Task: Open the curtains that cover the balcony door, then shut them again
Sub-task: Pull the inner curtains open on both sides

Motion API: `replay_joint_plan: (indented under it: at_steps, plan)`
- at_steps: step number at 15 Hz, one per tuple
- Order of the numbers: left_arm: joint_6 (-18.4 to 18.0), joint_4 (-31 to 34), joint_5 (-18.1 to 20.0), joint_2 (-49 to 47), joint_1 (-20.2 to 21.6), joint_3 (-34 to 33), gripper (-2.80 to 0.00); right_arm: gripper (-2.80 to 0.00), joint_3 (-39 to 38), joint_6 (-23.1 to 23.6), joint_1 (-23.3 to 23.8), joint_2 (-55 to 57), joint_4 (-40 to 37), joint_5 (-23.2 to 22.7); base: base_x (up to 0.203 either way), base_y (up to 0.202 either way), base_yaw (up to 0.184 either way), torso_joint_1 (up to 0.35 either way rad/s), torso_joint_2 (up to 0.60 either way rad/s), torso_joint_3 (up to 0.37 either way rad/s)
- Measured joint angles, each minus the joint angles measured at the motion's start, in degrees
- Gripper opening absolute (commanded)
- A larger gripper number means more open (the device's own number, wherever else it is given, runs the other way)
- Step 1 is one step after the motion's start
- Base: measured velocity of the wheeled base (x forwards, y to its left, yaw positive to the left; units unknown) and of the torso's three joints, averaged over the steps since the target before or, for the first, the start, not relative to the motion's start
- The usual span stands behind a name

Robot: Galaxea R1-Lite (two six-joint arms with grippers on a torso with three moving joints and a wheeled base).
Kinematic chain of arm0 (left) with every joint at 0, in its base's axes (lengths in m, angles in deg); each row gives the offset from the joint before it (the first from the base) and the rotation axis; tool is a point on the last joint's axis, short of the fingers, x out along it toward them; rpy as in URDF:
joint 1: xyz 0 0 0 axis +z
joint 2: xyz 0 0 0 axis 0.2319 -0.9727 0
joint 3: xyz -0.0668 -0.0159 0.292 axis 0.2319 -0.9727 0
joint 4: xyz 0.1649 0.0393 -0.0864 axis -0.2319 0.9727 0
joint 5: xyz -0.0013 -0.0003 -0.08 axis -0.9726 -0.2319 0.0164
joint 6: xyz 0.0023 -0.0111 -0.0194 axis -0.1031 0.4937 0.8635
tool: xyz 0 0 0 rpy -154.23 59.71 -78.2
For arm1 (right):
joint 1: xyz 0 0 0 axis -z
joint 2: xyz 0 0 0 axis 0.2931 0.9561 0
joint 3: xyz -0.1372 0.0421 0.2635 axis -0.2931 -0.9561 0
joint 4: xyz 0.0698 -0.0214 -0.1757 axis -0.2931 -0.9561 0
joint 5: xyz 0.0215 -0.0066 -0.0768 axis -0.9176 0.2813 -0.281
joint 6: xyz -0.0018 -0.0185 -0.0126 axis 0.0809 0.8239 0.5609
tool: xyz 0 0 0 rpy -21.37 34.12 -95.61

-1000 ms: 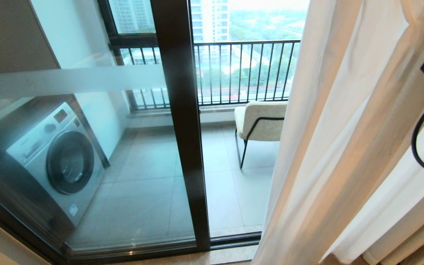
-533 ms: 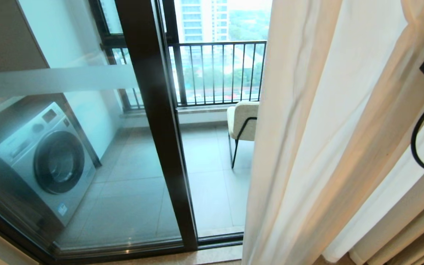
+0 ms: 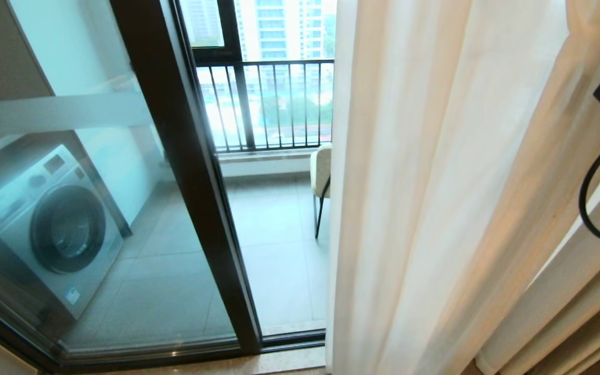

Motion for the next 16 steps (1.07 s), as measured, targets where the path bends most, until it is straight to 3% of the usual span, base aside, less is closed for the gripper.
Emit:
replay_joint_plan:
  at_steps: [16]
  plan:
    - [0.0,-0.16,0.02,0.0,0.09,0.07,-2.8,-2.8,0.27,0.0,0.13,1.32,1.12,-0.35,0.0,-0.162,0.003,0.001,0.0,0.002]
